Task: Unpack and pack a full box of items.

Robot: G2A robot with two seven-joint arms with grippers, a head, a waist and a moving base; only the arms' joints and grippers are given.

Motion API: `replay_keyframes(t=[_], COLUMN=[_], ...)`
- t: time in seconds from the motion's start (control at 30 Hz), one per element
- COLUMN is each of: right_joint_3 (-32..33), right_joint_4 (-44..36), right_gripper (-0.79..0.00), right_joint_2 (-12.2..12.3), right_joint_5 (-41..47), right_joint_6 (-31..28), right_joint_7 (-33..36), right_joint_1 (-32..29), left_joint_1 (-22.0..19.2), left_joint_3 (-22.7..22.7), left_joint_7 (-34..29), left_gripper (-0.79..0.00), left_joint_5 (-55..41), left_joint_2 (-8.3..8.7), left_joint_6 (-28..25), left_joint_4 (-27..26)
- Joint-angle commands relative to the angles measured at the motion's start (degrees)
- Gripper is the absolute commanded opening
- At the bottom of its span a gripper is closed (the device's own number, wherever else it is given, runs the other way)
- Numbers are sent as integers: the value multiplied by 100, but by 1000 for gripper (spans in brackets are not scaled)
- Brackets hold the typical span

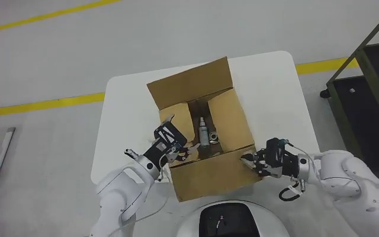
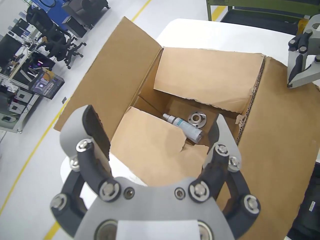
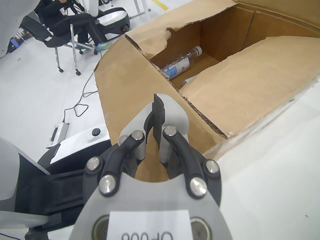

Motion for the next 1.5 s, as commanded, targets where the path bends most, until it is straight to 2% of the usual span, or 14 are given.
replay_keyframes(t=[0.0,0.13,0.27,0.43,0.67,1.0,1.13,1.3,1.47], right_joint_3=[262,814,836,414,-48,107,482,597,240], right_joint_4=[-51,-30,189,505,583,215,1,-169,-152], right_gripper=[-785,-785,-785,-785,-785,-785,-785,-785,-785], right_joint_2=[-13,-38,-56,-95,-145,-108,-90,-82,-108], right_joint_5=[3,-247,-522,-627,-779,-715,-724,-689,-728], right_joint_6=[286,1177,1676,1648,1481,1025,1228,1240,1172], right_joint_7=[-629,-1563,-1596,-1392,-1437,-1651,-1903,-1736,-1422], right_joint_1=[-60,-388,-507,-382,-370,-886,-941,-587,-138], left_joint_1=[-28,-142,-302,-524,-729,-720,-678,-628,-687], left_joint_3=[76,266,511,757,954,859,828,931,1040], left_joint_7=[12,65,154,71,-576,-1030,-1066,-1037,-1082], left_gripper=[0,0,0,0,0,0,0,0,0], left_joint_5=[14,165,210,414,326,594,713,795,914], left_joint_2=[1,0,-10,-16,-41,-5,12,16,5], left_joint_6=[22,93,105,72,218,331,348,354,487], left_joint_4=[31,138,295,543,787,823,837,863,1025])
